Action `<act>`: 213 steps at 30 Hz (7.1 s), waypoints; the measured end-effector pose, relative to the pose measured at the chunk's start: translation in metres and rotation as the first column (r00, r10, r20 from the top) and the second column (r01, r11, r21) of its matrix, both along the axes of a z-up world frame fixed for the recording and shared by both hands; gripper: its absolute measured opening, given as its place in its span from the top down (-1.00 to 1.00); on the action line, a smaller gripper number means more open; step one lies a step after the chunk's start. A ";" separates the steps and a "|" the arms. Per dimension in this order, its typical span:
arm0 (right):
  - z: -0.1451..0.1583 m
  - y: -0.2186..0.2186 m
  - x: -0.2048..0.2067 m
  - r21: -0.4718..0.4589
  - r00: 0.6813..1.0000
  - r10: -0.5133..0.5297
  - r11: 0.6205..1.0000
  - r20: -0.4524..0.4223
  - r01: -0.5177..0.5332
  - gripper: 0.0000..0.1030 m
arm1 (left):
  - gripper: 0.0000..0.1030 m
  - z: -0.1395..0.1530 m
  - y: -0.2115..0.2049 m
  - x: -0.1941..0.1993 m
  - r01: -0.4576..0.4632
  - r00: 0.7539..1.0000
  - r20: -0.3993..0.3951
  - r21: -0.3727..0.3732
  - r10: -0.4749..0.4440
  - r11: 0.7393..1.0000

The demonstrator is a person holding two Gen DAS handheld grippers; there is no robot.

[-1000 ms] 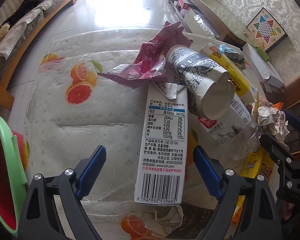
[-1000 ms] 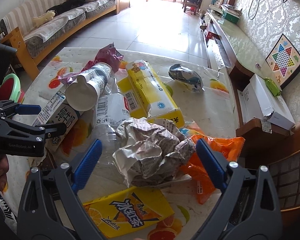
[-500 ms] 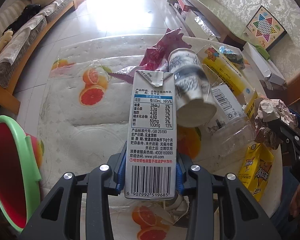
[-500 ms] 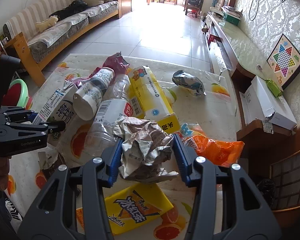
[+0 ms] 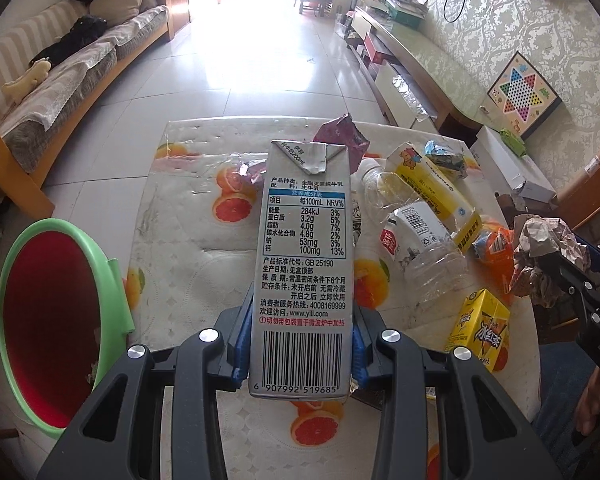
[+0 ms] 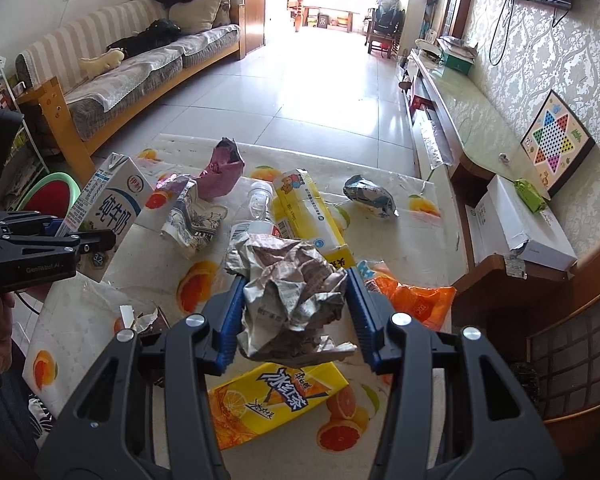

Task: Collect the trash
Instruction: 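Grasp the white milk carton with the left tool while the right tool grasps crumpled foil, then carry the carton and foil to the red bucket and open the left tool over it, then open the right tool over the red bucket to drop the crumpled foil, then move both tools back over the table toward the remaining trash, then grasp the torn brown box with the left tool while the right tool grasps the yellow iced tea carton, then carry both items to the red bucket and open the left tool to drop the brown box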

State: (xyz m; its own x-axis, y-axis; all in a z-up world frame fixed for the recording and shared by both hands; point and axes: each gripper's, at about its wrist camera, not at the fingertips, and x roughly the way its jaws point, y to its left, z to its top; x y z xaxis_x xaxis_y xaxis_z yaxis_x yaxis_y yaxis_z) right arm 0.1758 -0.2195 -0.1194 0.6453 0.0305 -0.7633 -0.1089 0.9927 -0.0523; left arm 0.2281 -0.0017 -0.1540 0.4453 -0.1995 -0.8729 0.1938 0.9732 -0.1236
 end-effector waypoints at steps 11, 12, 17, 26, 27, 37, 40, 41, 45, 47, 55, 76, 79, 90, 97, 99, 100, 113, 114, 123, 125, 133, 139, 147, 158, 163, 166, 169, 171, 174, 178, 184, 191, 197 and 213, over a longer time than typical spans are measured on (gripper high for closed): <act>0.039 0.046 -0.025 0.009 0.995 0.071 0.997 0.073 -0.072 0.09 | 0.31 0.045 0.046 -0.046 -0.058 0.993 0.100 -0.033 0.061 0.998; 0.041 0.053 -0.026 0.012 0.994 0.083 0.996 0.076 -0.085 0.09 | 0.31 0.048 0.053 -0.050 -0.068 0.992 0.107 -0.033 0.071 0.997; 0.051 0.097 -0.029 0.013 0.983 0.157 0.987 0.091 -0.159 0.09 | 0.31 0.058 0.094 -0.063 -0.133 0.982 0.128 -0.041 0.137 0.990; 0.061 0.173 -0.020 0.024 0.953 0.285 0.957 0.105 -0.289 0.09 | 0.30 0.068 0.178 -0.073 -0.268 0.950 0.149 -0.065 0.275 0.961; 0.062 0.181 -0.019 0.025 0.949 0.298 0.953 0.106 -0.302 0.09 | 0.30 0.067 0.187 -0.074 -0.284 0.945 0.148 -0.069 0.291 0.956; 0.068 0.242 -0.007 0.017 0.912 0.394 0.917 0.113 -0.398 0.09 | 0.30 0.053 0.237 -0.061 -0.382 0.912 0.123 -0.091 0.391 0.920; 0.068 0.251 -0.003 0.020 0.907 0.405 0.912 0.113 -0.410 0.09 | 0.30 0.049 0.243 -0.057 -0.389 0.911 0.117 -0.082 0.396 0.918; 0.067 0.254 -0.002 0.022 0.906 0.408 0.911 0.112 -0.413 0.09 | 0.29 0.047 0.244 -0.058 -0.391 0.910 0.113 -0.080 0.398 0.917; 0.061 0.265 0.002 0.025 0.903 0.419 0.906 0.100 -0.423 0.09 | -0.20 0.042 0.251 -0.053 -0.400 0.908 0.102 -0.069 0.406 0.914; 0.060 0.270 0.004 0.028 0.900 0.425 0.903 0.095 -0.430 0.09 | -0.65 0.043 0.254 -0.055 -0.418 0.898 0.122 -0.064 0.423 0.906; 0.055 0.287 0.010 0.029 0.889 0.451 0.890 0.083 -0.455 0.09 | -0.73 0.039 0.275 -0.059 -0.460 0.877 0.118 -0.076 0.466 0.885; 0.034 0.369 0.026 0.061 0.825 0.564 0.823 0.040 -0.565 -0.23 | -0.78 0.029 0.338 -0.086 -0.580 0.806 0.100 -0.065 0.584 0.812; 0.037 0.371 0.025 0.067 0.824 0.564 0.821 0.056 -0.566 -0.45 | -0.78 0.028 0.343 -0.089 -0.590 0.798 0.097 -0.068 0.594 0.804; 0.053 0.352 0.021 0.056 0.845 0.526 0.844 0.097 -0.533 -0.83 | -0.78 0.034 0.330 -0.087 -0.569 0.811 0.107 -0.087 0.575 0.818; 0.063 0.306 0.012 0.044 0.880 0.461 0.883 0.117 -0.468 -0.91 | -0.84 0.045 0.299 -0.080 -0.512 0.843 0.113 -0.126 0.525 0.850; 0.064 0.286 0.008 0.040 0.896 0.429 0.899 0.115 -0.436 -0.91 | -0.84 0.048 0.283 -0.079 -0.487 0.857 0.117 -0.136 0.502 0.863; 0.063 0.274 0.005 0.039 0.905 0.411 0.908 0.113 -0.417 -0.91 | -0.85 0.050 0.274 -0.078 -0.471 0.865 0.120 -0.140 0.487 0.871; 0.030 0.104 -0.045 0.022 0.989 0.142 0.990 0.033 -0.142 -0.91 | -0.84 0.049 0.116 -0.076 -0.199 0.970 0.109 -0.145 0.215 0.969; 0.027 0.093 -0.048 0.022 0.992 0.122 0.992 0.029 -0.123 -0.91 | -0.84 0.046 0.104 -0.075 -0.181 0.975 0.101 -0.143 0.196 0.973; 0.005 0.009 -0.070 0.052 0.999 -0.039 0.998 -0.017 0.040 -0.91 | -0.84 0.001 0.014 -0.066 -0.078 0.997 -0.031 -0.170 0.074 0.982; -0.002 -0.003 -0.072 0.068 0.998 -0.062 0.996 -0.034 0.064 -0.91 | -0.84 -0.010 -0.002 -0.062 -0.070 0.996 -0.062 -0.167 0.060 0.983; -0.025 -0.020 -0.073 0.092 0.994 -0.072 0.992 -0.088 0.081 -0.91 | -0.84 -0.059 -0.029 -0.038 -0.136 0.973 -0.204 -0.152 0.104 0.979; -0.036 -0.029 -0.068 0.109 0.992 -0.069 0.991 -0.108 0.081 -0.91 | -0.82 -0.088 -0.043 -0.029 -0.214 0.947 -0.273 -0.134 0.172 0.968; -0.053 -0.040 -0.059 0.139 0.988 -0.068 0.987 -0.138 0.087 -0.91 | -0.55 -0.106 -0.062 -0.028 -0.268 0.932 -0.279 -0.102 0.231 0.958; -0.071 -0.032 -0.045 0.191 0.977 -0.084 0.974 -0.194 0.122 -0.91 | 0.34 -0.094 -0.039 -0.014 -0.220 0.950 -0.248 -0.093 0.192 0.971; -0.087 -0.020 -0.037 0.189 0.967 -0.097 0.971 -0.235 0.144 -0.91 | 0.46 -0.078 -0.027 -0.014 -0.165 0.970 -0.192 -0.057 0.152 0.985; -0.098 -0.017 -0.033 0.184 0.953 -0.135 0.965 -0.270 0.189 -0.91 | 0.48 -0.075 -0.020 -0.013 -0.143 0.972 -0.199 -0.063 0.128 0.988; -0.102 -0.015 -0.031 0.169 0.946 -0.162 0.962 -0.281 0.215 -0.91 | 0.48 -0.070 -0.015 -0.016 -0.120 0.977 -0.183 -0.057 0.108 0.991; -0.106 -0.014 -0.029 0.166 0.941 -0.169 0.961 -0.293 0.223 -0.90 | 0.48 -0.066 -0.013 -0.017 -0.106 0.981 -0.168 -0.050 0.096 0.993; -0.112 -0.010 -0.024 0.160 0.934 -0.169 0.960 -0.315 0.228 -0.90 | 0.48 -0.061 -0.007 -0.022 -0.092 0.985 -0.152 -0.048 0.084 0.995; -0.119 -0.001 -0.017 0.138 0.928 -0.169 0.965 -0.332 0.225 -0.71 | 0.48 -0.054 0.006 -0.024 -0.094 0.987 -0.138 -0.056 0.085 0.994; -0.116 0.009 -0.008 0.103 0.935 -0.157 0.975 -0.317 0.199 -0.41 | 0.48 -0.049 0.020 -0.030 -0.100 0.988 -0.126 -0.082 0.089 0.992; -0.107 0.018 -0.009 0.083 0.945 -0.109 0.987 -0.310 0.141 -0.19 | 0.48 -0.039 0.027 -0.037 -0.100 0.991 -0.103 -0.100 0.090 0.990; -0.085 0.028 -0.018 0.071 0.959 -0.091 0.991 -0.267 0.114 -0.18 | 0.48 -0.025 0.029 -0.044 -0.099 0.993 -0.074 -0.117 0.091 0.988; -0.003 0.087 -0.029 0.088 0.995 0.044 0.995 -0.085 -0.037 -0.18 | 0.48 0.034 0.087 -0.078 -0.157 0.982 0.089 -0.099 0.165 0.983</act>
State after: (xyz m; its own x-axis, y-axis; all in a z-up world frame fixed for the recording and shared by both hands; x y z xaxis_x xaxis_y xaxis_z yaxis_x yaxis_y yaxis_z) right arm 0.1465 -0.1327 -0.1221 0.5739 0.1232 -0.8096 -0.1492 0.9878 0.0446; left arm 0.1501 0.0858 -0.1198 0.5593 -0.1954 -0.8056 0.0509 0.9781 -0.2020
